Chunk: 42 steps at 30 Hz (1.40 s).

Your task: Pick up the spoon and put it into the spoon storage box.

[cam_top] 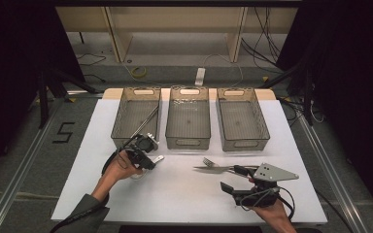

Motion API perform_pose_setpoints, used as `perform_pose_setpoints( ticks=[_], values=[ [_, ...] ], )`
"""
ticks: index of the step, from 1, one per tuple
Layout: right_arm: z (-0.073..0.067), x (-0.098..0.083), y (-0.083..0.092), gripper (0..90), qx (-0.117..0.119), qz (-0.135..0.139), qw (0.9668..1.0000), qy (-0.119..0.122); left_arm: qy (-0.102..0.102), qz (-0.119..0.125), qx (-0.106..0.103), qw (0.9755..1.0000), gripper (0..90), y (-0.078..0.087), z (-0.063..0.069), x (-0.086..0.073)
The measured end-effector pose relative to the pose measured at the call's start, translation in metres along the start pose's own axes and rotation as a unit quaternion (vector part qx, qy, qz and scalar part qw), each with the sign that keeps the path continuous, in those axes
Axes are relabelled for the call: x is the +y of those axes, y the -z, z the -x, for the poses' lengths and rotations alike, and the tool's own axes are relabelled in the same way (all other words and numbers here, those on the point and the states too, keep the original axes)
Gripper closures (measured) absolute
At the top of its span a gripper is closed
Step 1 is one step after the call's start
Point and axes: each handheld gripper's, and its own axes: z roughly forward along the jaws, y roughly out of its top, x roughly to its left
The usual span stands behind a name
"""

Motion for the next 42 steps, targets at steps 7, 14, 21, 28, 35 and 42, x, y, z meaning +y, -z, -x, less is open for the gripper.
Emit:
perform_pose_setpoints(
  ticks=[7, 14, 21, 28, 35, 42],
  values=[
    [0.002, 0.0, -0.001, 24.0, -0.003, -0.001, 1.0, -0.003, -0.003, 0.008, -0.004, 1.0, 72.9, 0.0, 0.0, -0.001],
    [0.001, 0.0, 0.0, 24.0, -0.003, 0.0, 1.0, -0.004, 0.014, 0.025, -0.03, 0.9992, 73.5, 0.0, -0.008, -0.006],
    [0.001, 0.0, 0.0, 24.1, -0.003, 0.0, 1.0, -0.003, 0.014, 0.027, -0.031, 0.9991, 73.8, 0.001, -0.009, -0.005],
    [0.001, 0.0, 0.0, 24.2, -0.004, -0.001, 1.0, -0.004, 0.031, 0.046, -0.051, 0.9971, 74.0, 0.007, -0.016, -0.008],
    [0.002, 0.0, 0.001, 24.2, -0.005, 0.001, 1.0, -0.003, 0.034, 0.062, -0.057, 0.9959, 74.0, 0.014, -0.016, -0.008],
    [0.002, 0.0, 0.001, 24.2, -0.006, 0.001, 1.0, -0.004, 0.034, 0.08, -0.059, 0.9945, 74.0, 0.024, -0.014, -0.007]
  ],
)
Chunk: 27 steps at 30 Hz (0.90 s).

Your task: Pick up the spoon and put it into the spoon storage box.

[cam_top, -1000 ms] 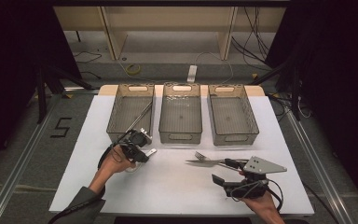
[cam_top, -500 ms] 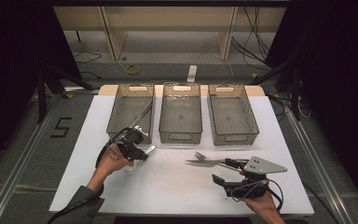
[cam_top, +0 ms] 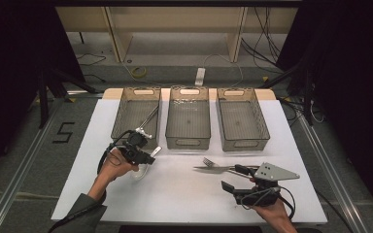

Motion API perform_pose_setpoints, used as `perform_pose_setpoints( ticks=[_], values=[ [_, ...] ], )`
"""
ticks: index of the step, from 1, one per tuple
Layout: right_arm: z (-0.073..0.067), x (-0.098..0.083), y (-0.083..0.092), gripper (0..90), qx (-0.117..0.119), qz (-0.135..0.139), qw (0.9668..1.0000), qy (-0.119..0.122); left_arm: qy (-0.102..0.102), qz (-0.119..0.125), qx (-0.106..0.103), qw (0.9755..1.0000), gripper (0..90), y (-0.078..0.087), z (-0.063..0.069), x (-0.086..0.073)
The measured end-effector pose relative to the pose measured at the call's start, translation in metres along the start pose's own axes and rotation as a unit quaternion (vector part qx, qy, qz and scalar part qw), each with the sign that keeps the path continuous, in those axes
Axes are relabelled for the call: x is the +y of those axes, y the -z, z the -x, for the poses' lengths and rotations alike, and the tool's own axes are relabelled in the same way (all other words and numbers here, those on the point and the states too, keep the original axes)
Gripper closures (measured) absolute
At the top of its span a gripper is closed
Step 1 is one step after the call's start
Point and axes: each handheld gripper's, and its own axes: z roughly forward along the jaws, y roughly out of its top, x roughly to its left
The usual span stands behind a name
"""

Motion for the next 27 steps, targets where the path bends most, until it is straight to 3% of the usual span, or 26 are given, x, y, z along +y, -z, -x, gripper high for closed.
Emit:
perform_pose_setpoints(
  ticks=[11, 18, 27],
  values=[
    [0.0, 0.0, 0.0, 24.2, 0.0, 0.001, 1.0, -0.001, -0.017, 0.026, -0.014, 0.9994, 74.1, 0.013, 0.011, 0.01],
    [-0.001, 0.001, 0.001, 24.3, -0.003, 0.005, 1.0, 0.002, -0.021, 0.053, -0.027, 0.998, 74.0, 0.025, 0.015, 0.023],
    [0.0, 0.0, 0.001, 24.3, -0.003, 0.004, 1.0, 0.0, -0.035, 0.068, -0.035, 0.9965, 74.1, 0.033, 0.022, 0.04]
  ],
)
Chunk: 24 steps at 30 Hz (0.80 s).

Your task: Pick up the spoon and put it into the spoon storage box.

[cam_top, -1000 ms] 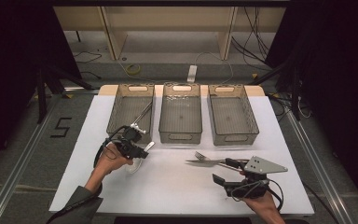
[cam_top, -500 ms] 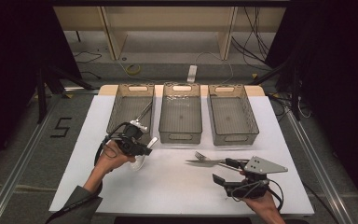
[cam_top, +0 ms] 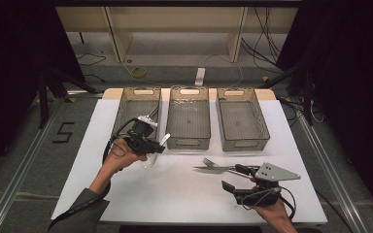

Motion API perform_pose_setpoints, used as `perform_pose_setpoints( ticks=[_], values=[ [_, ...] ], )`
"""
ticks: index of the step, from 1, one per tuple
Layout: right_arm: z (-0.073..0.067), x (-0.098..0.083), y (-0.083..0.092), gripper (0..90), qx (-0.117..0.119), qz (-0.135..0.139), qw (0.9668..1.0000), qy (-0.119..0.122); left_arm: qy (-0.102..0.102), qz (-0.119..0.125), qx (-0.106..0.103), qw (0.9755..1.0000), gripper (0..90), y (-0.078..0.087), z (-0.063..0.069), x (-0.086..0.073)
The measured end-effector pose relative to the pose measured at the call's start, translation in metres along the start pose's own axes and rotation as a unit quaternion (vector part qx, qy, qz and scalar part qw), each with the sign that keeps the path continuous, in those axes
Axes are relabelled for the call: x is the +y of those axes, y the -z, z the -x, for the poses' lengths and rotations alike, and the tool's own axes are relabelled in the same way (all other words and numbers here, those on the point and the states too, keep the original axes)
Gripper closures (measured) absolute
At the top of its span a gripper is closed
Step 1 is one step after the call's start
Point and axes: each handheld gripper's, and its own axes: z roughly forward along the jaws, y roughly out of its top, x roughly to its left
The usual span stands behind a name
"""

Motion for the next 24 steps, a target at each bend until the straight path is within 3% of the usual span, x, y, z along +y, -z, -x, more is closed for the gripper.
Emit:
perform_pose_setpoints(
  ticks=[9, 17, 24],
  values=[
    [0.0, 0.0, -0.002, 24.3, -0.001, -0.001, 1.0, 0.0, -0.009, 0.028, 0.002, 0.9996, 74.1, 0.008, 0.002, 0.028],
    [0.001, 0.0, -0.001, 24.3, -0.001, 0.0, 1.0, -0.001, -0.014, 0.038, 0.015, 0.9991, 74.1, 0.013, -0.001, 0.053],
    [0.001, 0.0, 0.0, 24.3, 0.0, 0.001, 1.0, -0.001, -0.011, 0.037, 0.023, 0.999, 74.1, 0.006, -0.004, 0.066]
  ],
)
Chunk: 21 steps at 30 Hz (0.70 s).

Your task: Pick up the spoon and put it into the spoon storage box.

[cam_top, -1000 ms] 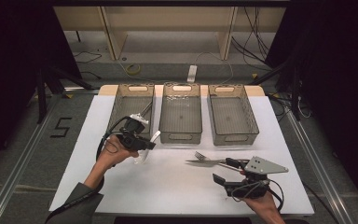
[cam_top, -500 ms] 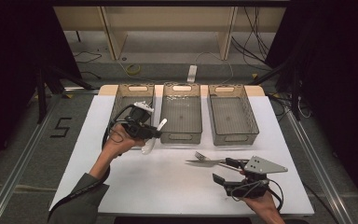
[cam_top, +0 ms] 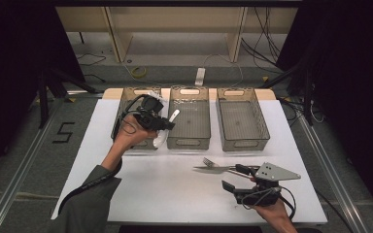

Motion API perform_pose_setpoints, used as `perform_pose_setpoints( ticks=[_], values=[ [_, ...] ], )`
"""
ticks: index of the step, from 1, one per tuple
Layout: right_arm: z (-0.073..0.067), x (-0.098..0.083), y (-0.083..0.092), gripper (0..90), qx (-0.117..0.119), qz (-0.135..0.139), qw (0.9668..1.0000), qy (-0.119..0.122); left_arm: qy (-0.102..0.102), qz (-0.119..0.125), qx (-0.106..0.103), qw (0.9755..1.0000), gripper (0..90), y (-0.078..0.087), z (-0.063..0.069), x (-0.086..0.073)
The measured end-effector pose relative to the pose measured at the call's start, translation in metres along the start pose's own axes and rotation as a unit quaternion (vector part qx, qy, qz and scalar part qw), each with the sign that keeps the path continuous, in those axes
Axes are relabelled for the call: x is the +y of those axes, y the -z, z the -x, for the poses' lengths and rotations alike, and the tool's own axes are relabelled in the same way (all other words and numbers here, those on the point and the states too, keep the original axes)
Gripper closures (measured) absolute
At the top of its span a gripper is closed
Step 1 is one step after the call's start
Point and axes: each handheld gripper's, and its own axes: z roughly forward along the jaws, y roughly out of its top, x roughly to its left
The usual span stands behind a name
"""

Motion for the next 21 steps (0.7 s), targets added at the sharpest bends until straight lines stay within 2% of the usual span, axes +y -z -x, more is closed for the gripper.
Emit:
perform_pose_setpoints(
  ticks=[4, 8, 14, 18, 21],
  values=[
    [0.0, 0.0, 0.0, 24.3, 0.0, 0.0, 1.0, -0.001, 0.011, 0.015, -0.004, 0.9998, 74.1, -0.002, -0.003, 0.007],
    [0.0, 0.0, 0.0, 24.3, 0.001, 0.001, 1.0, 0.0, 0.007, 0.012, 0.009, 0.9999, 74.1, -0.005, -0.005, 0.014],
    [0.0, 0.0, 0.0, 24.3, 0.002, 0.0, 1.0, 0.0, 0.02, 0.024, 0.018, 0.9993, 74.1, -0.01, -0.011, 0.02],
    [0.0, 0.0, 0.0, 24.3, 0.002, -0.001, 1.0, -0.001, 0.029, 0.024, 0.018, 0.9991, 74.1, -0.014, -0.016, 0.024],
    [0.0, 0.0, 0.001, 24.3, 0.003, 0.0, 1.0, -0.001, 0.021, 0.02, 0.02, 0.9994, 74.1, -0.016, -0.015, 0.028]
  ],
)
